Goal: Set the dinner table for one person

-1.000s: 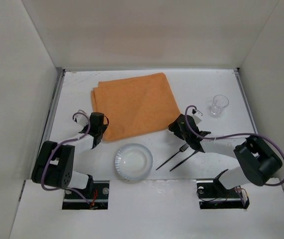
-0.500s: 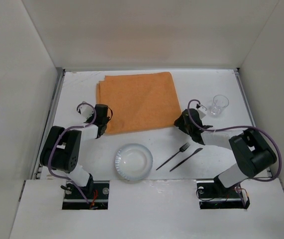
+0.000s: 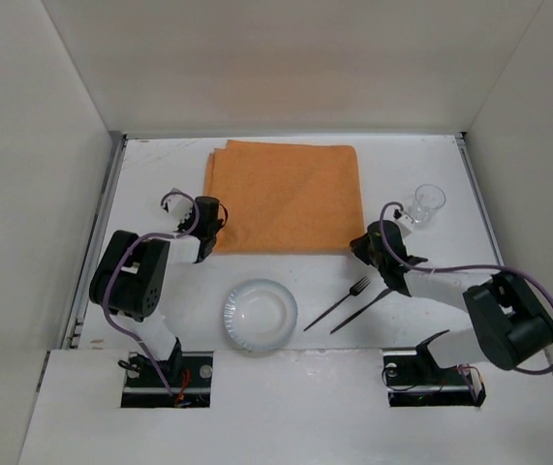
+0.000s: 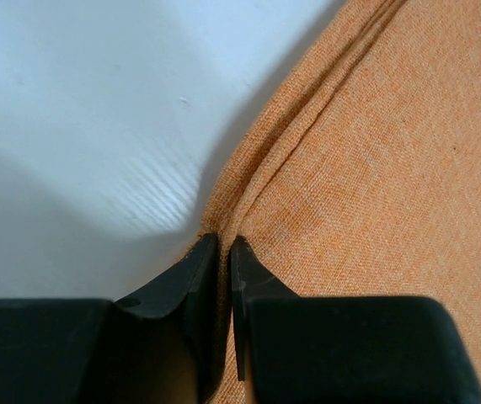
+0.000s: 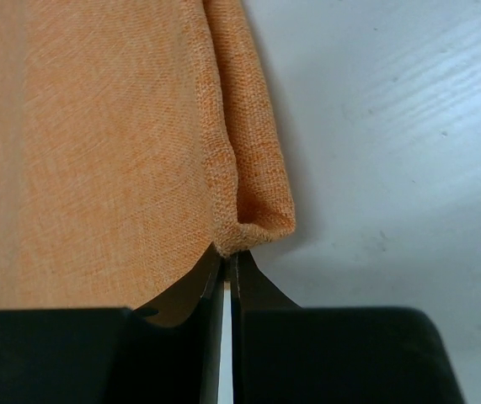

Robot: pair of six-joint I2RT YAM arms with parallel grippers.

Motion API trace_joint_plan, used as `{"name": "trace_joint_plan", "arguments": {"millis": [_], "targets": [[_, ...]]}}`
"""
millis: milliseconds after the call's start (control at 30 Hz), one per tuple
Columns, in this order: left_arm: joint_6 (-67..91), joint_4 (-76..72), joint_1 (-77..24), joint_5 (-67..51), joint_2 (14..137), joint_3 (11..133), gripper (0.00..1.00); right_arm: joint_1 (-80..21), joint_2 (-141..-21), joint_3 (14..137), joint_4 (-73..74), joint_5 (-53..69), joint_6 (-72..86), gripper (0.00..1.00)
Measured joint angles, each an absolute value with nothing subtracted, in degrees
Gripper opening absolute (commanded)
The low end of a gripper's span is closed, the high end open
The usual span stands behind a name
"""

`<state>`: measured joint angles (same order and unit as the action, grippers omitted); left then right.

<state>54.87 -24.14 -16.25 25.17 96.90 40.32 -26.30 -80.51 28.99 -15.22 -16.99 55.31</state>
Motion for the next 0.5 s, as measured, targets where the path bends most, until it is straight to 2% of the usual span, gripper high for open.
{"name": "trace_joint_plan", "arguments": {"millis": [233, 500], "targets": [[54.87, -25.32, -18.74, 24.16, 97.56, 40.58, 0.06, -25.87, -72.97, 22.98, -13.43, -16.62, 55.96, 0.09], [55.16, -27.20, -21.04, 24.05, 93.82, 35.48, 0.06, -23.35, -68.88, 22.65, -10.46, -16.47, 55.99, 0.12]]}}
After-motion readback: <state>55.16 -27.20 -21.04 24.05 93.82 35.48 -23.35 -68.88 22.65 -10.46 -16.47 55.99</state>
